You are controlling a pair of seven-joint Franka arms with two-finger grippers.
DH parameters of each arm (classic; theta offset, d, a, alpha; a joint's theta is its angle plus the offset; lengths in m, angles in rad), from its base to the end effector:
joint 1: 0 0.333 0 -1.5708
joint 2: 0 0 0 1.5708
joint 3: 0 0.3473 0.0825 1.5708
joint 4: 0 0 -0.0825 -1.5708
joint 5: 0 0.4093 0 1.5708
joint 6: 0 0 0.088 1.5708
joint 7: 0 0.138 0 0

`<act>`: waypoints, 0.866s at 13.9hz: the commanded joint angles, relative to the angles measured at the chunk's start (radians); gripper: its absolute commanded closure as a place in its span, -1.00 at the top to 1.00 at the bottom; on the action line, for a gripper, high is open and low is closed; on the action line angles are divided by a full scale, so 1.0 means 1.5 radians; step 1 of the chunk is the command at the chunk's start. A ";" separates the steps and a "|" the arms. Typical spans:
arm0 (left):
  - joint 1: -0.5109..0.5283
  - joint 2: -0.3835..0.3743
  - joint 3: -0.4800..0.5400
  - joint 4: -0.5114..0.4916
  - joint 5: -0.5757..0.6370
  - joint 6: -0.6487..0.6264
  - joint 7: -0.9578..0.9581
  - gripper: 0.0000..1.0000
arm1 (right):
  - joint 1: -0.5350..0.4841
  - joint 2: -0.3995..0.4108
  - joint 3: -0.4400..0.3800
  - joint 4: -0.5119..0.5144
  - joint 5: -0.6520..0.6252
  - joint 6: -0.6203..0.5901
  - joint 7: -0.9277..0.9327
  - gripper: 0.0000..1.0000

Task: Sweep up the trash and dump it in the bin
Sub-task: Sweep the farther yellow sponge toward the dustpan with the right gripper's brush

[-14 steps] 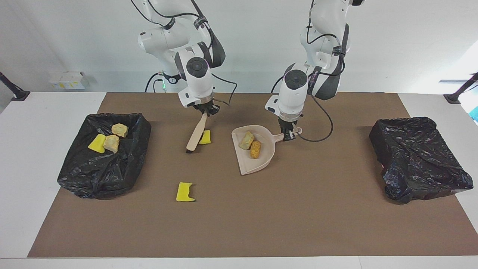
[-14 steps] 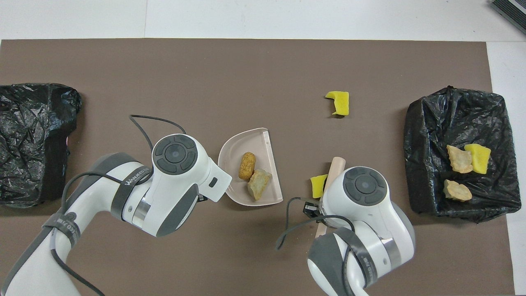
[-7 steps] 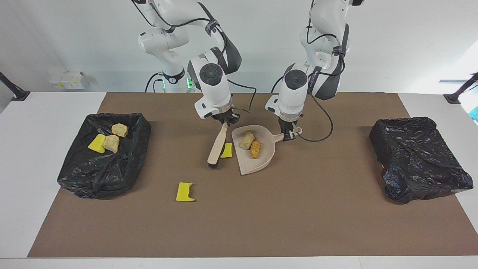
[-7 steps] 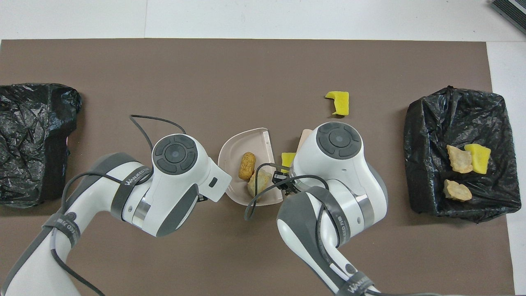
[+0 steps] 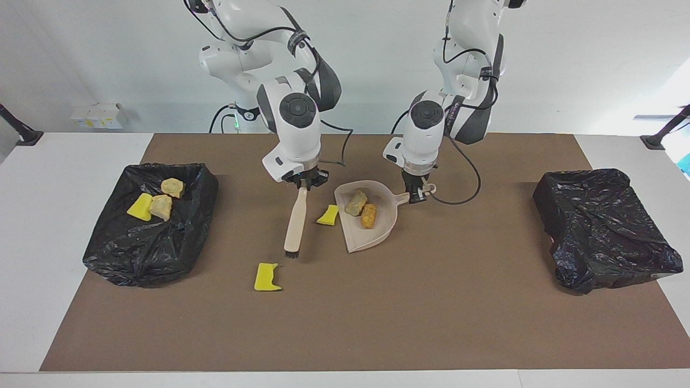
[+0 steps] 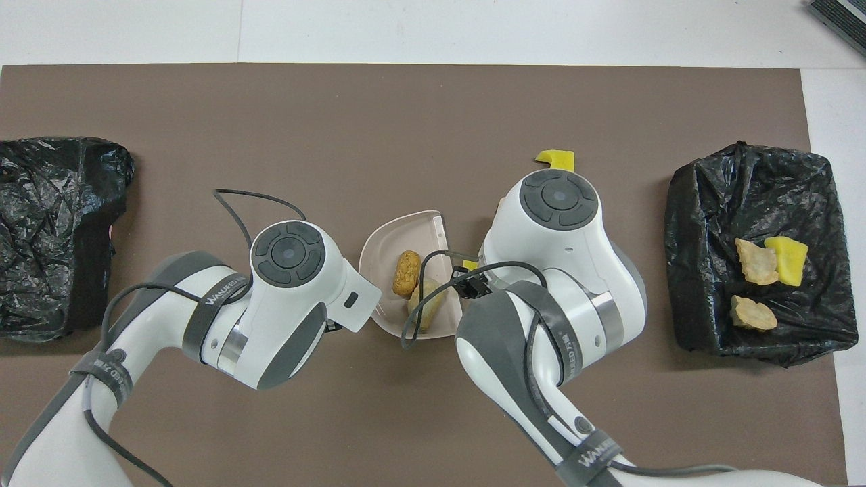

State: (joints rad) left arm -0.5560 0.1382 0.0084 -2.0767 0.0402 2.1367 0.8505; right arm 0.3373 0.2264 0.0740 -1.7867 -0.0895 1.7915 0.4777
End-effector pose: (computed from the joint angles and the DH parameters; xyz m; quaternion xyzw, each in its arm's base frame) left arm 0.4995 -0.3014 0.3414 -0.7573 0.6516 0.0412 0.0110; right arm 0.5726 0.2360 0.3989 0.9932 -0.0185 -0.0848 0.0780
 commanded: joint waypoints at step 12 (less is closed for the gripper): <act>0.005 -0.018 0.001 -0.032 0.009 0.013 0.004 -1.00 | -0.160 0.082 0.005 0.019 -0.267 0.163 -0.479 -1.00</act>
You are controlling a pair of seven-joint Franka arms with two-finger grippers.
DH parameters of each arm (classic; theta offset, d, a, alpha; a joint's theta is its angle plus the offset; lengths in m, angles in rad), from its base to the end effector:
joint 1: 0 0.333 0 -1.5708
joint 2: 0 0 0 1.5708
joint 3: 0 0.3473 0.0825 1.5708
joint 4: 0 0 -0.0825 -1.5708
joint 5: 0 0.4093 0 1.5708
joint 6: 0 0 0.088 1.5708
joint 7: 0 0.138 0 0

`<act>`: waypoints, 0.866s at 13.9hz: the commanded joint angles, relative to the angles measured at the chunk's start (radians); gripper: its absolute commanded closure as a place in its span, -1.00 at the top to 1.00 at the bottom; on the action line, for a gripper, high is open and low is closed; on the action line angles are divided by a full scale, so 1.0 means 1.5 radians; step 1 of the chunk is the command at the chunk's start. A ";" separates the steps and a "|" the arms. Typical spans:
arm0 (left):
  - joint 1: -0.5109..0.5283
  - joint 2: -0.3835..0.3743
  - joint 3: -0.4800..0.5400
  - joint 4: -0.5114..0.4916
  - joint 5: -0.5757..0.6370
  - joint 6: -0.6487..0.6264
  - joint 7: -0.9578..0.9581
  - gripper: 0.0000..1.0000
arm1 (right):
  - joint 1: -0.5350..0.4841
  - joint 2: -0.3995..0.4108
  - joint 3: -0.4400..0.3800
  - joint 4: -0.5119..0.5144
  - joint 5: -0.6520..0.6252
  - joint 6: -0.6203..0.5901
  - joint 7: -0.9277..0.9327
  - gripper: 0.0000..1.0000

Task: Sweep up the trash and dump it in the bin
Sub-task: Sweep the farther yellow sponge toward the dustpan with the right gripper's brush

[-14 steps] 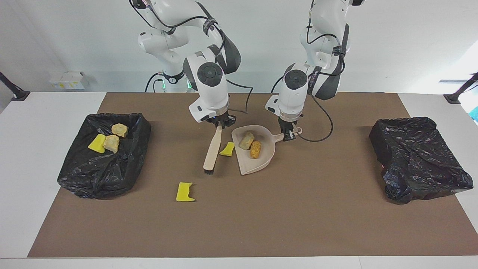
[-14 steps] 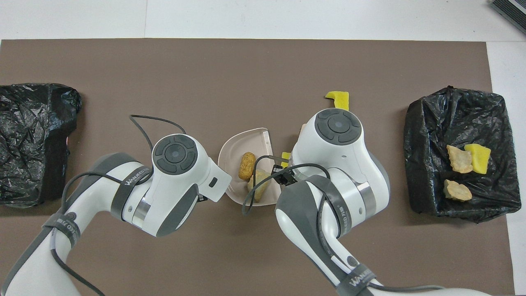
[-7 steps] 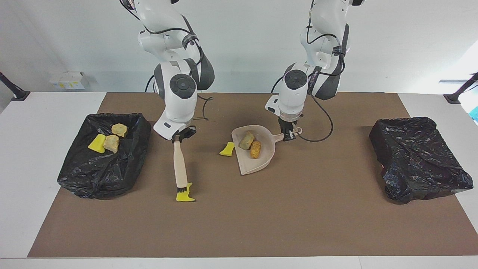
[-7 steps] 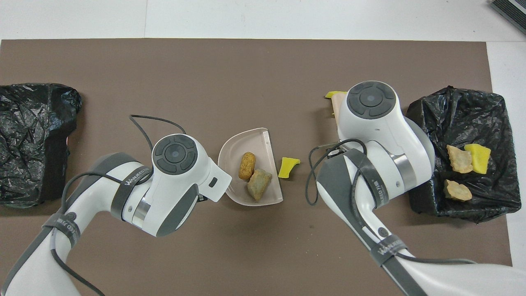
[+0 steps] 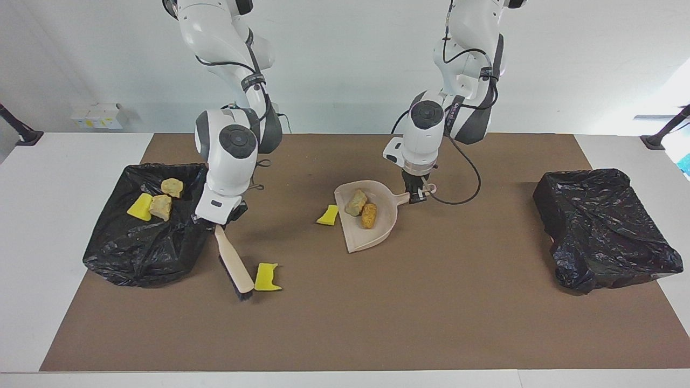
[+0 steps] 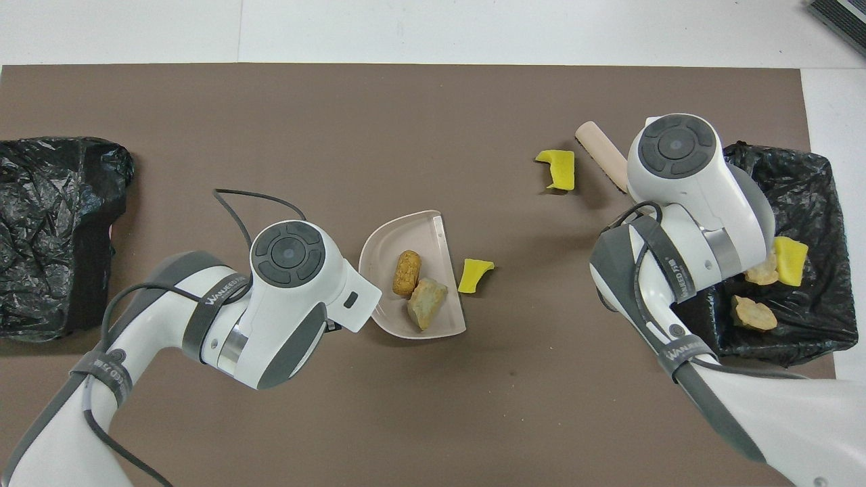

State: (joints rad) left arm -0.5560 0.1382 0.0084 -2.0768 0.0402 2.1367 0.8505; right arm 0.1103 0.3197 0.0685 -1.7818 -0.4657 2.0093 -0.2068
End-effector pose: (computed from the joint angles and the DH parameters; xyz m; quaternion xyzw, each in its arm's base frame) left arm 0.4995 -0.3014 0.3414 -0.7573 0.6516 0.0413 0.0110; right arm 0.6587 0.0761 0.3629 0.9359 0.2909 -0.0464 0.1930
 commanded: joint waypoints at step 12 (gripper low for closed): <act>0.005 -0.018 0.001 -0.032 0.009 0.013 0.004 -1.00 | 0.110 -0.047 0.026 -0.110 0.046 -0.004 0.061 -1.00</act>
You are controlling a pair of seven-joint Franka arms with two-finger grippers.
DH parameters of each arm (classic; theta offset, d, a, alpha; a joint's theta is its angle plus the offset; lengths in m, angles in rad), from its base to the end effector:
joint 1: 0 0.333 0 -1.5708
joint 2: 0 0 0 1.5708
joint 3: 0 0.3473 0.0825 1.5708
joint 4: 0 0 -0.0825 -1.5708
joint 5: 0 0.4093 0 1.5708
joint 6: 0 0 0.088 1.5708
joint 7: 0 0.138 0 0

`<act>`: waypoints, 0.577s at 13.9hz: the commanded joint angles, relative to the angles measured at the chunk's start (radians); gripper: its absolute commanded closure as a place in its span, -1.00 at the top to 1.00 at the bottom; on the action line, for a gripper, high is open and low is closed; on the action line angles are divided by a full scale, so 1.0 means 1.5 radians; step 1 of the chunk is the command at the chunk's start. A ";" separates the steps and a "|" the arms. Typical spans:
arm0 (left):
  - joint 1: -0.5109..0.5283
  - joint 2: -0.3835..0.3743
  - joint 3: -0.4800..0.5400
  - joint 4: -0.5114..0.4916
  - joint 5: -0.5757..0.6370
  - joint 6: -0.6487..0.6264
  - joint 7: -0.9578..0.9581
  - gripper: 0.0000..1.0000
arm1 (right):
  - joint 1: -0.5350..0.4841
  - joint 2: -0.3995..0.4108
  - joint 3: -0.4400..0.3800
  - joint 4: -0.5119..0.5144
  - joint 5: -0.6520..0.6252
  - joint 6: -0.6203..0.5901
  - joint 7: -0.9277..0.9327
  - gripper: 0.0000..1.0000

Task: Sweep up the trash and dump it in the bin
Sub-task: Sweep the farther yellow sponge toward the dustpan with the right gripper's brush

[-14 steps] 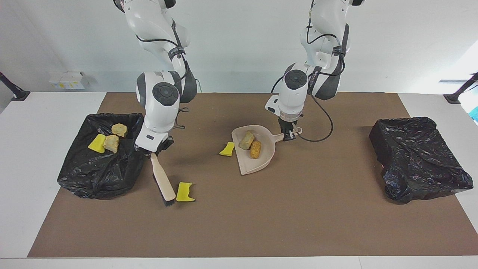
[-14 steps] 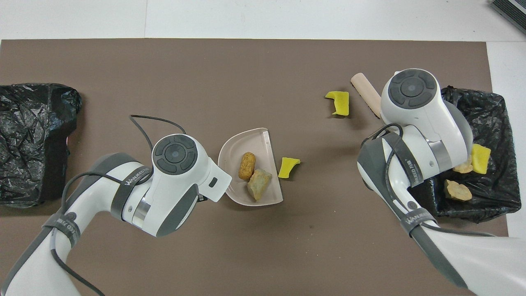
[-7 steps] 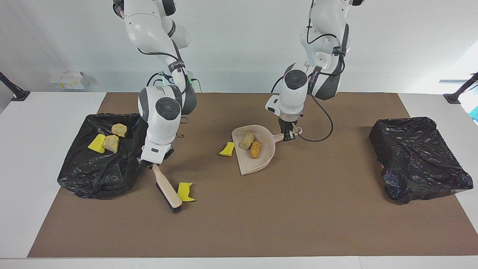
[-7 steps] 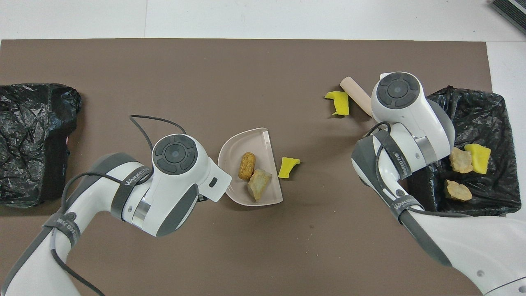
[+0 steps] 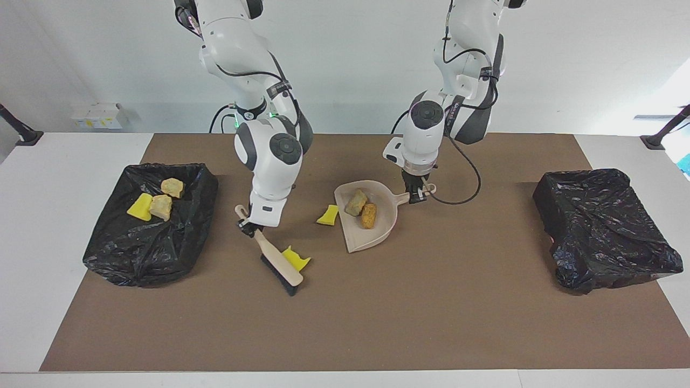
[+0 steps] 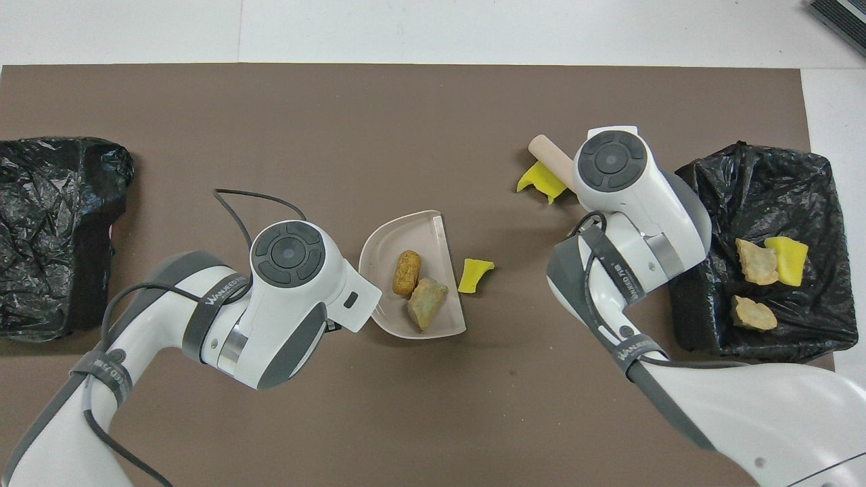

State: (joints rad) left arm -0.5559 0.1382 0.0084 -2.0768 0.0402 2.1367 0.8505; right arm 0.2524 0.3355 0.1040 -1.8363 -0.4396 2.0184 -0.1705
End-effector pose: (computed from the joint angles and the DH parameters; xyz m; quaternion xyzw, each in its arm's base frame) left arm 0.4995 -0.3013 0.3414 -0.7574 0.6516 0.0413 0.0110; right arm 0.6202 0.1879 0.3271 0.9149 0.3580 -0.0563 0.1780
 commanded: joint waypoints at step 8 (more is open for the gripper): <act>0.005 -0.018 0.001 -0.032 0.009 0.014 0.004 -1.00 | 0.147 -0.128 0.002 -0.169 0.294 -0.005 0.228 -1.00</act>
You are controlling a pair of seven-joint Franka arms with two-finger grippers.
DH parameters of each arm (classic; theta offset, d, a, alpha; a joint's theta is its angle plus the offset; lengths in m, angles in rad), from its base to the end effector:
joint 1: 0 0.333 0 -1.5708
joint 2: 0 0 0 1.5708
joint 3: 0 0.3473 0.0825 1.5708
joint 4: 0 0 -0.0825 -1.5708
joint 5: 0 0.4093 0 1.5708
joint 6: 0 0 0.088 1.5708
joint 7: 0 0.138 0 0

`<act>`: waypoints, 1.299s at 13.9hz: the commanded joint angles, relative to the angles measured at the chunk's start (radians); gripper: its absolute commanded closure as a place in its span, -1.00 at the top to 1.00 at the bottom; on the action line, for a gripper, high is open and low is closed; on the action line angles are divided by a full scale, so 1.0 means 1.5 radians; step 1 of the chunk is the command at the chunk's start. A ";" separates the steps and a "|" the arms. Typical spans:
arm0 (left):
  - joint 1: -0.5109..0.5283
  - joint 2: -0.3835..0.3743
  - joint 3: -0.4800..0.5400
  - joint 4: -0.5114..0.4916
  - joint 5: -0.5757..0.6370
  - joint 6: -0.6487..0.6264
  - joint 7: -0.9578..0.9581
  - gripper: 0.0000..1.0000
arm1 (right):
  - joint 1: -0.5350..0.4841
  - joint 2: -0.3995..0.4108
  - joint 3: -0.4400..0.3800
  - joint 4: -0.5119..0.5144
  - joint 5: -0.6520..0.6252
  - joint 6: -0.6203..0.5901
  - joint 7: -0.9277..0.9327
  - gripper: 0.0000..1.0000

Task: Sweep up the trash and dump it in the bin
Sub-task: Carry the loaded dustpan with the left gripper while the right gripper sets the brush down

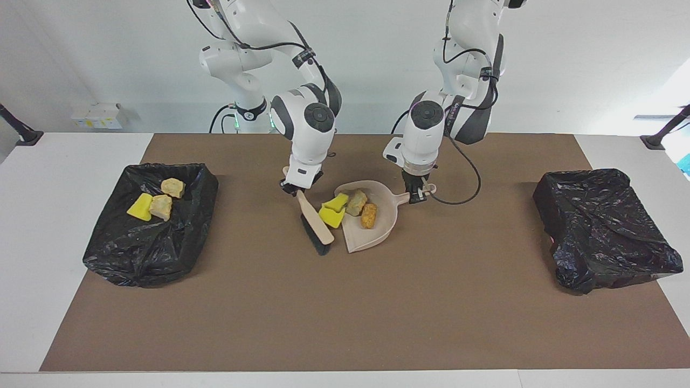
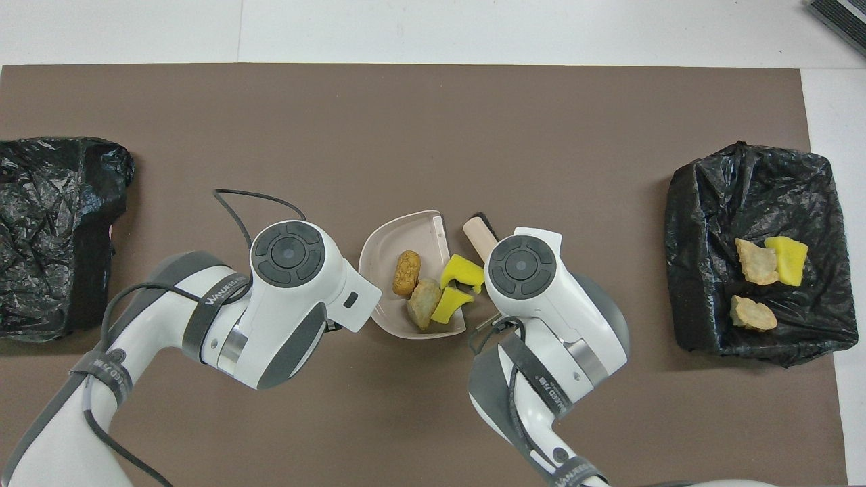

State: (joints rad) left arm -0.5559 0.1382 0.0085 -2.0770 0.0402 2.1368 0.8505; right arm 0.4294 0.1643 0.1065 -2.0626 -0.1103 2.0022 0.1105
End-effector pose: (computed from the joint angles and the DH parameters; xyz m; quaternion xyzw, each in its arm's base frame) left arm 0.4995 -0.3013 0.3413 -0.7574 0.6516 0.0413 0.0110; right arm 0.4939 0.2812 0.3245 0.9642 0.2377 -0.0933 0.0718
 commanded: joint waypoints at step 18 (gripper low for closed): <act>0.027 -0.011 0.001 -0.028 0.010 0.039 0.099 -1.00 | -0.028 -0.097 -0.009 0.054 0.186 -0.170 0.215 -1.00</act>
State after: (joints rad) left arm -0.5309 0.1382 0.0106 -2.0840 0.0402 2.1651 0.9570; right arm 0.3959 0.0641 0.0882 -1.9748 0.1950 1.7836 0.4486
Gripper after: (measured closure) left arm 0.692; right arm 0.749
